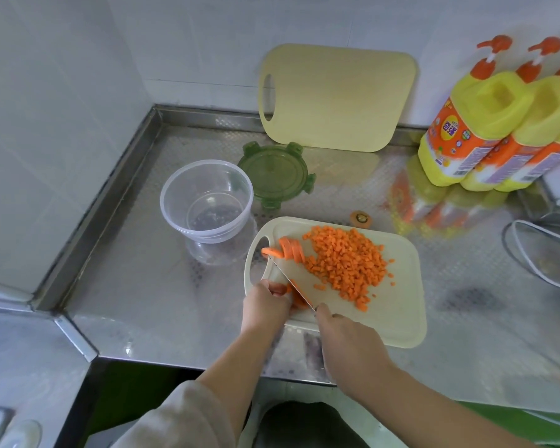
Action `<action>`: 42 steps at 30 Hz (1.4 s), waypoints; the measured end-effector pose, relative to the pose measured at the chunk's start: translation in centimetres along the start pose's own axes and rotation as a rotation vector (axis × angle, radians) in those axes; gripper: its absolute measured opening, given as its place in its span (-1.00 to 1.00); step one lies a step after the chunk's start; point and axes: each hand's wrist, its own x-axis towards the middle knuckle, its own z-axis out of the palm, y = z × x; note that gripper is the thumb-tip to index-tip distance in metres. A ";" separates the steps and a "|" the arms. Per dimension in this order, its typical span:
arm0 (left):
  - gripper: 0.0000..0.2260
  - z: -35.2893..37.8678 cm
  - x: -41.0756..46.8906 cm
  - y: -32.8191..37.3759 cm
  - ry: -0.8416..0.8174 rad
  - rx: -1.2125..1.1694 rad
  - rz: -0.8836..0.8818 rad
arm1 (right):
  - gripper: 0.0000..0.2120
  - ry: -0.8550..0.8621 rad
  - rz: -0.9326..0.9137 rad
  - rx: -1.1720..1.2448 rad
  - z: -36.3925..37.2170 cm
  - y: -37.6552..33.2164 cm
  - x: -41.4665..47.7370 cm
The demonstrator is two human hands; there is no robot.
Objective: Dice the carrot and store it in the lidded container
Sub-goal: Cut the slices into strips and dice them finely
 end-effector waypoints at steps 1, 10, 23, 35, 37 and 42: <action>-0.97 0.0 0.0 0.0 0.001 -0.001 0.004 | -0.63 0.032 -0.003 -0.013 0.6 0.1 0.4; -0.97 -0.2 -0.2 0.0 0.010 0.024 0.026 | -0.94 0.031 -0.026 0.139 0.5 1.5 1.2; -0.95 -0.5 -0.5 -0.1 0.008 0.050 0.056 | -0.65 0.057 -0.029 0.078 -1.3 0.2 -0.7; -0.96 -0.4 -0.1 -0.3 0.000 0.038 0.049 | -0.62 -0.028 0.013 0.046 -1.0 -0.4 -0.7; -0.96 -0.4 0.0 -0.3 -0.004 0.030 0.041 | -0.61 -0.019 0.013 0.040 -0.7 -0.4 -0.5; -0.91 -0.5 0.0 -0.2 0.007 0.029 0.018 | -0.66 0.017 -0.009 0.081 0.8 -0.2 0.3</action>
